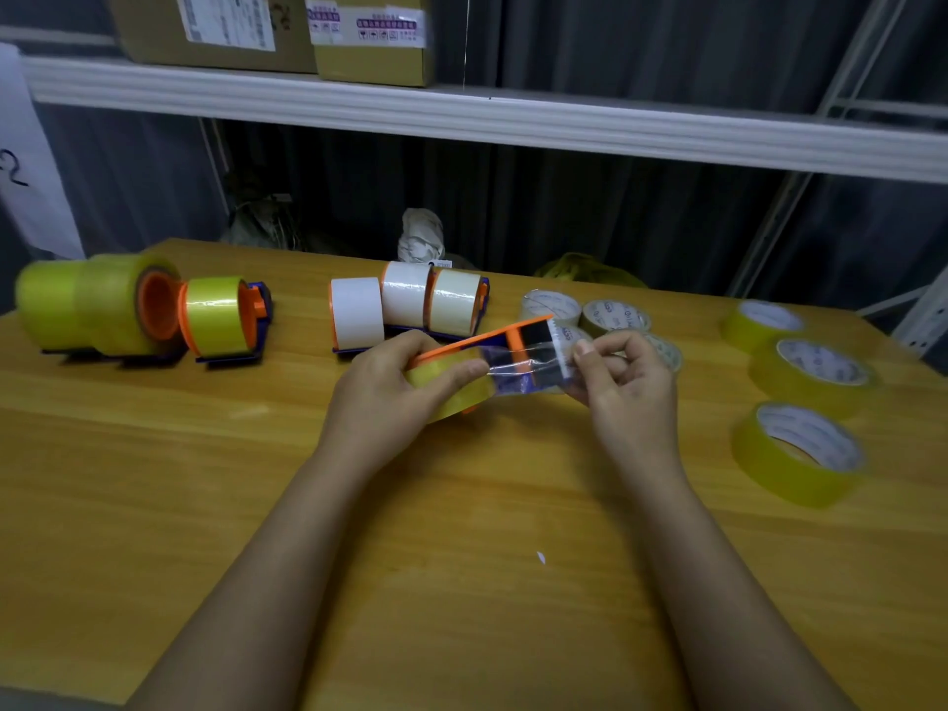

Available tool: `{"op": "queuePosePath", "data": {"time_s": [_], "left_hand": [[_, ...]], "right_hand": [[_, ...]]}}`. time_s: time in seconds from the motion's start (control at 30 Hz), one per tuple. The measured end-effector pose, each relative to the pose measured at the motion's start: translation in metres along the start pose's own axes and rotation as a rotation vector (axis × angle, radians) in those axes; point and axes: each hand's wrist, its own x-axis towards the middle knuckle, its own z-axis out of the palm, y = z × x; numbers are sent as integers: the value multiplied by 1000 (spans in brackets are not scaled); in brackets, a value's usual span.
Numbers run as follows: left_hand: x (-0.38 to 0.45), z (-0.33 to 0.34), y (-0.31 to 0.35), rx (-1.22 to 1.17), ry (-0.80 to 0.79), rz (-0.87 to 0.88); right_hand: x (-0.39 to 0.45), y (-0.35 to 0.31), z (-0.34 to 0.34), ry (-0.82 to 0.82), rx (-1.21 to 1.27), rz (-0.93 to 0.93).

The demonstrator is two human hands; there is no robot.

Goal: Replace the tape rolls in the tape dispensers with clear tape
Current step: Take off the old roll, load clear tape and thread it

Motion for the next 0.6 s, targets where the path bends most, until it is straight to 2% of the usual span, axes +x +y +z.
{"op": "queuePosePath", "data": {"time_s": [0.33, 0.43, 0.6], "left_hand": [[13, -1, 23, 496, -195, 183], [20, -1, 24, 481, -250, 152], [18, -3, 21, 374, -221, 104]], "right_hand": [[-3, 0, 4, -21, -49, -51], [-3, 1, 4, -16, -48, -54], [-4, -3, 5, -27, -26, -54]]}}
